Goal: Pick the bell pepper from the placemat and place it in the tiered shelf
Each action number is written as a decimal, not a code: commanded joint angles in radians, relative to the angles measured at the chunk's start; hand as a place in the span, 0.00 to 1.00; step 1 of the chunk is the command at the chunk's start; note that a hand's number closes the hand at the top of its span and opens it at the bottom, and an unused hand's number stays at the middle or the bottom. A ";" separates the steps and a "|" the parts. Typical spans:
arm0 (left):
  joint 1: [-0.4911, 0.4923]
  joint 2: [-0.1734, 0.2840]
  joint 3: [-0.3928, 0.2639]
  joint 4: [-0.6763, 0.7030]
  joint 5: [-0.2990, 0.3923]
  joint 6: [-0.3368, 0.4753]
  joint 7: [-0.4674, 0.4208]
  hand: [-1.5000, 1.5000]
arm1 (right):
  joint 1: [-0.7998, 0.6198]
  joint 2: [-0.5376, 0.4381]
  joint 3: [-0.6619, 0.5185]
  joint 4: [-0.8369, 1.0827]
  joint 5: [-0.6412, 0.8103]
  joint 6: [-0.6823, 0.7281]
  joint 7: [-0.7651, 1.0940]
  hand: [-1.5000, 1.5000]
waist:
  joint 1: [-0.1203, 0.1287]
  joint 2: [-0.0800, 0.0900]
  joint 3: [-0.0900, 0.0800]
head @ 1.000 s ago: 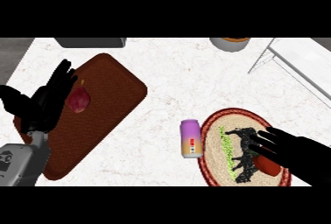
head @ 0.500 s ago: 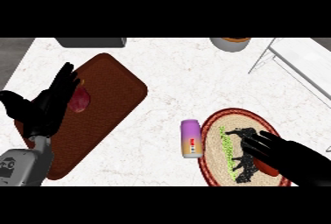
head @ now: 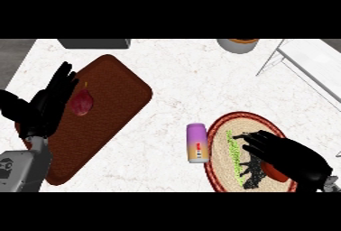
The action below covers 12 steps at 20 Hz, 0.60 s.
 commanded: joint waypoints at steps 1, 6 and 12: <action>-0.015 -0.047 0.003 0.010 -0.034 0.022 0.014 0.50 | -0.041 0.030 -0.025 0.091 0.031 -0.011 -0.061 0.00 | -0.001 0.000 0.000; -0.001 -0.050 0.011 -0.038 -0.052 -0.005 0.041 0.50 | -0.055 0.081 -0.008 0.178 0.108 -0.040 -0.073 1.00 | 0.001 0.000 0.000; 0.025 -0.048 0.013 -0.048 -0.060 -0.023 0.034 0.50 | 0.022 0.086 0.030 0.212 0.179 -0.264 -0.130 1.00 | 0.002 -0.001 0.001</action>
